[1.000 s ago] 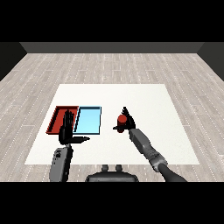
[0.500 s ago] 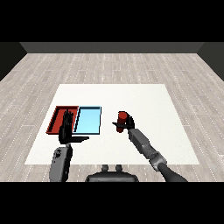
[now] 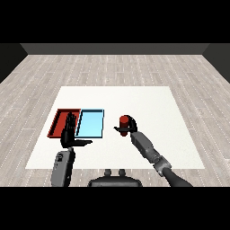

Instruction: Pick the red can and put it in the red box

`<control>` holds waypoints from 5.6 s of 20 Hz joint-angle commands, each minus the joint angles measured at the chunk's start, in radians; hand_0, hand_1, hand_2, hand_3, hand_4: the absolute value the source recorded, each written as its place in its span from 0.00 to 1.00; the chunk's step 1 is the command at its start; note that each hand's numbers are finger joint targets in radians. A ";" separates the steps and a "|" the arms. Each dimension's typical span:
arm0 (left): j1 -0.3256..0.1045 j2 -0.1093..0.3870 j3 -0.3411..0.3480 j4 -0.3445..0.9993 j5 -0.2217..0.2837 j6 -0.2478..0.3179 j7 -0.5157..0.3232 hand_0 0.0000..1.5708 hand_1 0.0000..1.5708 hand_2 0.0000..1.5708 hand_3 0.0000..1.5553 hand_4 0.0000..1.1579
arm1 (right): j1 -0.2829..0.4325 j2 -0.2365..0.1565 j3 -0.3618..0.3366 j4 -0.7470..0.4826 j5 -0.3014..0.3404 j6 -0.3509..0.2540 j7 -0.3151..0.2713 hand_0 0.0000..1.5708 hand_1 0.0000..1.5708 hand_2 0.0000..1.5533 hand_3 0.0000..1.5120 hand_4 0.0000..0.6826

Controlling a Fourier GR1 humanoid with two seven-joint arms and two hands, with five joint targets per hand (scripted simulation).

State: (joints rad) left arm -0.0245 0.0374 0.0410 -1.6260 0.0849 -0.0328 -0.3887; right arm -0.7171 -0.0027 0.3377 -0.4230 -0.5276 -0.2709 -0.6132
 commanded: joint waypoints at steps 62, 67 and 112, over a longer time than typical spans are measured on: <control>-0.290 -0.037 -0.566 0.385 0.243 0.336 0.050 0.00 0.00 0.00 0.00 0.00 | 0.221 0.003 0.220 -0.954 0.257 -0.316 0.399 0.94 0.94 0.93 0.91 0.91; -0.318 -0.037 -0.573 0.463 0.258 0.328 -0.042 0.00 0.00 0.00 0.00 0.00 | 0.201 0.003 0.314 -0.878 0.177 -0.377 0.296 0.95 0.95 0.93 0.91 0.90; -0.304 -0.037 -0.548 0.415 0.196 0.715 0.062 1.00 1.00 1.00 0.97 0.99 | 0.226 0.003 0.216 -0.871 0.195 -0.279 0.259 0.00 0.00 0.00 0.00 0.00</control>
State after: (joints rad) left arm -0.3450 0.0042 -0.4850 -1.1950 0.2415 0.6542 -0.3047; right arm -0.4771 0.0000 0.5960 -1.3229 -0.2920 -0.5631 -0.3066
